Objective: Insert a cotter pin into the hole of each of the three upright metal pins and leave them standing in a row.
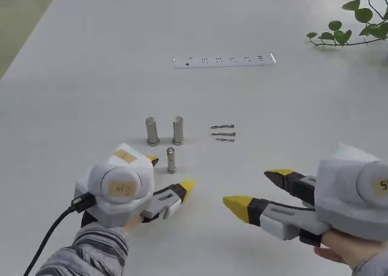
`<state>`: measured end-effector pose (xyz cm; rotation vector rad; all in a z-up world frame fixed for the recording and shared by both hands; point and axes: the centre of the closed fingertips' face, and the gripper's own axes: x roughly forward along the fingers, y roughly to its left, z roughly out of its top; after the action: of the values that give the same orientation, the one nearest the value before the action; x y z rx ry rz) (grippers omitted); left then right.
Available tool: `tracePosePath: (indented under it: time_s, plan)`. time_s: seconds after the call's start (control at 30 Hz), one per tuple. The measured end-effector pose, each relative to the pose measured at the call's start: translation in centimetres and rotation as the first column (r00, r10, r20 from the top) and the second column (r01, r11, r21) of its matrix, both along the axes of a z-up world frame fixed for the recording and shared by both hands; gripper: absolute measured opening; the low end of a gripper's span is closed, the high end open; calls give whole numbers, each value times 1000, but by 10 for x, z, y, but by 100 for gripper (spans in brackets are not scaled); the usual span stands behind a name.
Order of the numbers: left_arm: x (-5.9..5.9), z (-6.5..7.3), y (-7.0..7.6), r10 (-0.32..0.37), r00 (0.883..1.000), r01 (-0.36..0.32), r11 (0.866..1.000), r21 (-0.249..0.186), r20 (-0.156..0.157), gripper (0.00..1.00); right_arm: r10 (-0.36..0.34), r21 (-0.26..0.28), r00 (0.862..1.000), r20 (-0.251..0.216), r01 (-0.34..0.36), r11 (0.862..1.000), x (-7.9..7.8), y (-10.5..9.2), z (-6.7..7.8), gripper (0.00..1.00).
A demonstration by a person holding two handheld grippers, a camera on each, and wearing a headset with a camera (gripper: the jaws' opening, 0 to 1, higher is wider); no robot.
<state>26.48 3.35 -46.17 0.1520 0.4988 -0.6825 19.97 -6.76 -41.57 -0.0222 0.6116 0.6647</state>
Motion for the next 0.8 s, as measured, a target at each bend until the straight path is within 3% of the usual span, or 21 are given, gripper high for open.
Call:
tracePosePath:
  time_s: [0.03, 0.1, 0.23, 0.43, 0.57, 0.63, 0.8]
  plan:
    - [0, 1, -1, -1, 1000, 1, 1000, -2, 3, 45, 18, -20, 1000, -9, -18, 1000, -2, 0, 0, 56]
    - [1, 2, -2, -12, 1000, 12, 1000, -8, 15, 43, 37, -34, 999, 20, -36, 999, 1, 0, 4, 55]
    - [4, -5, -1, -27, 999, 26, 999, 41, 24, 35, 82, -58, 997, -10, -83, 995, 3, -1, 2, 51]
    - [16, -10, 9, -23, 999, 20, 996, 83, 42, 24, 85, -83, 995, -46, -88, 993, 14, -5, -10, 49]
    - [25, -11, 14, -25, 999, 21, 997, 80, 48, 18, 81, -94, 995, -52, -85, 992, 21, -6, -13, 48]
    - [27, -10, 11, -27, 999, 25, 998, 55, 45, 17, 75, -91, 996, -55, -80, 993, 24, -6, -15, 47]
    - [30, -11, 6, -24, 999, 23, 999, 40, 44, 11, 68, -97, 996, -60, -73, 993, 32, -7, -18, 46]
